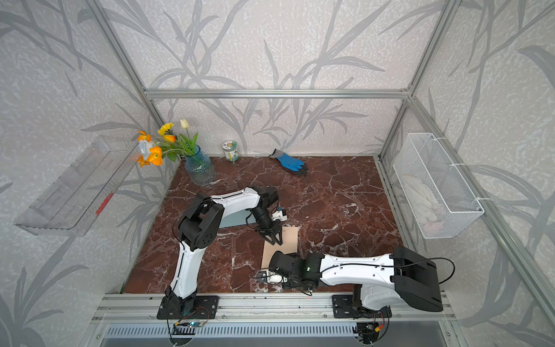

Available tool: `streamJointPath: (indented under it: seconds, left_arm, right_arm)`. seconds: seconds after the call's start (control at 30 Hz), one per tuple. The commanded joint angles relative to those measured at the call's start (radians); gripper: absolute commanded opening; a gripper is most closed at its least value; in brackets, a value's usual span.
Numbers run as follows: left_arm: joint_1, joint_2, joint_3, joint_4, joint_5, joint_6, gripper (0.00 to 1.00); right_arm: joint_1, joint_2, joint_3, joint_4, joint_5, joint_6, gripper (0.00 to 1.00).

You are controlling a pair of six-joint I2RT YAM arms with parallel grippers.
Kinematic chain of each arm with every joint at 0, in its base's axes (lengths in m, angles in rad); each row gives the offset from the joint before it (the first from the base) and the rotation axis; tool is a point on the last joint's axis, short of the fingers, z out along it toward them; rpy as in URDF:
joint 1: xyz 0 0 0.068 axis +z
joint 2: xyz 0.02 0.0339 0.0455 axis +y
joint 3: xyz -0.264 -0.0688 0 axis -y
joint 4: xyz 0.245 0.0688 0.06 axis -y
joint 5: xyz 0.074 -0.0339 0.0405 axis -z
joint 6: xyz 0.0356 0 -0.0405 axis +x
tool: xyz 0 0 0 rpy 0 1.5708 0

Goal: Fold the letter paper in half and place it into the envelope
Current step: Fold the letter paper at the center of the board.

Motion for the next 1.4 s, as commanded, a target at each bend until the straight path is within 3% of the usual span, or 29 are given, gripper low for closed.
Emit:
streamJointPath:
  seconds: [0.0,0.2,0.63,1.17,1.37]
  left_arm:
    - [0.008,0.021,-0.016,0.027,-0.035,-0.001,0.42]
    - [0.009,0.048,-0.014,0.028,-0.051,0.001,0.41]
    - [0.009,0.04,-0.028,0.018,-0.052,0.009,0.39]
    - [0.007,0.041,-0.034,0.012,-0.044,0.018,0.39]
    - [0.006,0.037,-0.034,0.008,-0.05,0.026,0.39]
  right_arm:
    - [0.036,0.02,0.002,0.013,0.073,0.068,0.68]
    - [0.114,0.073,0.002,0.026,0.131,0.11,0.67]
    - [0.12,0.259,0.041,0.083,0.254,0.12,0.61]
    - [0.115,0.254,0.033,0.122,0.269,0.066,0.12]
    - [0.009,0.153,0.07,0.035,0.093,0.047,0.0]
